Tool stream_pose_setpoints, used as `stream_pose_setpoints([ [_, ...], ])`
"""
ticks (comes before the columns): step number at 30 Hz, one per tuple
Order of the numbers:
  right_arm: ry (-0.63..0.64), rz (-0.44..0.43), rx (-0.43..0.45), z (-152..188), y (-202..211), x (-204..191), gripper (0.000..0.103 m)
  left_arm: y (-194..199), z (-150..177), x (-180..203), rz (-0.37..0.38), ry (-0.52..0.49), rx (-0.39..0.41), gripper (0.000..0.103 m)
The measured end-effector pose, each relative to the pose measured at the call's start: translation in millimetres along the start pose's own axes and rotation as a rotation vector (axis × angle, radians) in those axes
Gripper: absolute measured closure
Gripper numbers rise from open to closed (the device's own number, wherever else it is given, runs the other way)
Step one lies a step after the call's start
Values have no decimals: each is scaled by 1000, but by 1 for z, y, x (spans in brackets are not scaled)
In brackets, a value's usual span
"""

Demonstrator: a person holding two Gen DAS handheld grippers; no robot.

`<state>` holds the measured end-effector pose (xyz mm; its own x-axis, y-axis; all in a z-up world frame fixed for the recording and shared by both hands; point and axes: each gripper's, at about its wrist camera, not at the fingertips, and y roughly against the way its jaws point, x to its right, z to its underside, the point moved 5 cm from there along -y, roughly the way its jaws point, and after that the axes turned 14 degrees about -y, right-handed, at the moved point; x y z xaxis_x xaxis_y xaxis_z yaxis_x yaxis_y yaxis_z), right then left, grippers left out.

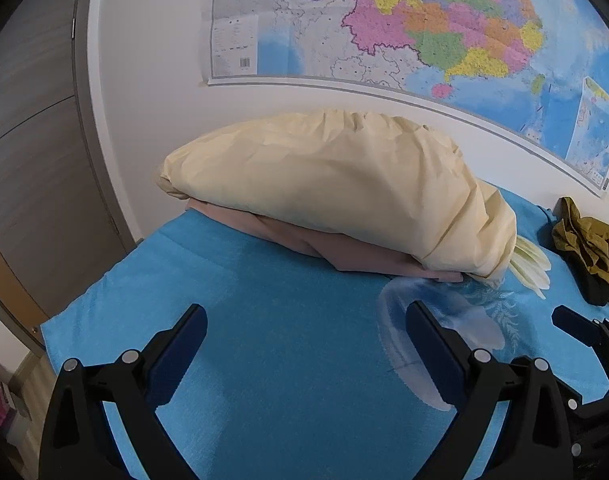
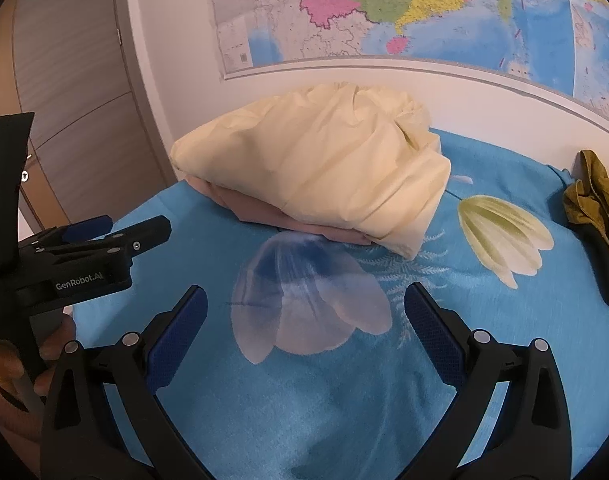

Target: Fold large clothes

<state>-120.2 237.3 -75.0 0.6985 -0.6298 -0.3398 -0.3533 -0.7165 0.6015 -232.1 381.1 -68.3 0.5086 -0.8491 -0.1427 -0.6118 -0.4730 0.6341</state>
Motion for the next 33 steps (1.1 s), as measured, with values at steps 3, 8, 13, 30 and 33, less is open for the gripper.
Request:
stream_pose_setpoints([
  [3, -2, 3, -7, 2, -1, 0, 6, -1, 1, 1, 8, 3, -6, 7],
  [8, -11, -1, -5, 4, 0, 2, 6, -1, 3, 3, 11, 5, -4, 7],
  [13, -18, 0, -5, 5, 1, 3, 6, 1, 6, 8, 4, -9, -4, 7],
  [30, -29, -1, -3, 5, 5, 6, 6, 1, 11, 15, 10, -26, -11, 7],
  [33, -30, 1, -4, 5, 5, 7, 6, 0, 11, 16, 12, -28, -10, 7],
])
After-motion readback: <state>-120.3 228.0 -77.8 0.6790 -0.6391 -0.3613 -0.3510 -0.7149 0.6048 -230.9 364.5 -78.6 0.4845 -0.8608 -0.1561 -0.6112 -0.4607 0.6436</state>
